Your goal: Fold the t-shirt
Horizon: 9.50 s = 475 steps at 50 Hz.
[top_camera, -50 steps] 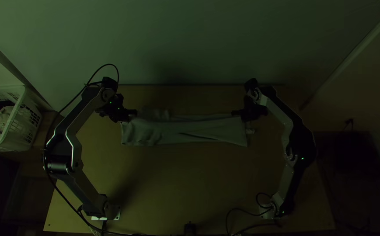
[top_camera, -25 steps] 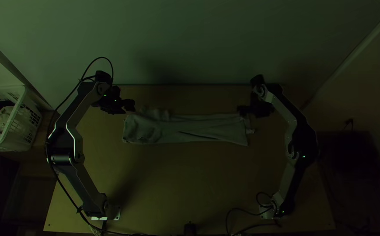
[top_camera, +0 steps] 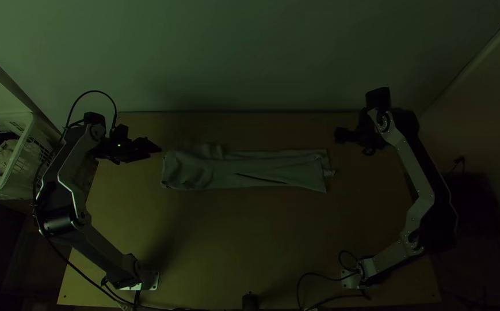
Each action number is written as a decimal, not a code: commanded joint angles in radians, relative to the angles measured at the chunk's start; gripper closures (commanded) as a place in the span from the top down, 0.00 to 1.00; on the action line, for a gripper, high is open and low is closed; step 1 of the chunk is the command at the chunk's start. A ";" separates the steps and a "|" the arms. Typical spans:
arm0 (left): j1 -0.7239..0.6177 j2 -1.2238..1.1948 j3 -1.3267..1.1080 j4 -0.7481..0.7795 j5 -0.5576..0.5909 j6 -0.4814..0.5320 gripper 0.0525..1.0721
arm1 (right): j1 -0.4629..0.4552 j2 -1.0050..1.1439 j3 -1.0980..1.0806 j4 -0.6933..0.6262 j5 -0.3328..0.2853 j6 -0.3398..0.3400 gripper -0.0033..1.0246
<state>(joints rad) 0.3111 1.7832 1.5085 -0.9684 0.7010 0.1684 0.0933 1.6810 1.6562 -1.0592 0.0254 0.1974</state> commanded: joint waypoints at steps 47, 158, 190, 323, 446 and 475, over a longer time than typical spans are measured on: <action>0.056 0.162 -0.174 0.007 0.196 0.226 0.96 | 0.031 -0.279 -0.134 -0.013 -0.032 0.036 0.96; 0.138 0.001 0.213 -0.110 -0.457 0.112 0.03 | -0.058 -0.294 -0.297 0.145 -0.070 -0.079 0.96; -0.429 -0.048 0.400 -0.435 -0.679 -0.106 0.03 | -0.173 -0.379 -0.355 0.145 -0.128 -0.136 0.96; -0.385 -0.271 0.539 -0.239 -0.314 -0.293 0.95 | -0.182 -0.518 -0.193 0.265 -0.048 -0.199 0.96; 0.014 -1.785 -1.466 0.884 -0.475 -0.159 0.96 | -0.159 -1.687 -1.592 1.007 -0.013 -0.263 0.96; 0.023 -1.785 -1.455 0.812 -0.479 -0.147 0.96 | -0.245 -1.684 -1.624 1.007 0.008 -0.277 0.96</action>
<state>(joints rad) 0.3321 0.0055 0.0929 -0.1108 0.2195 0.0296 -0.1471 -0.0002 0.0490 -0.0643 0.0269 -0.0822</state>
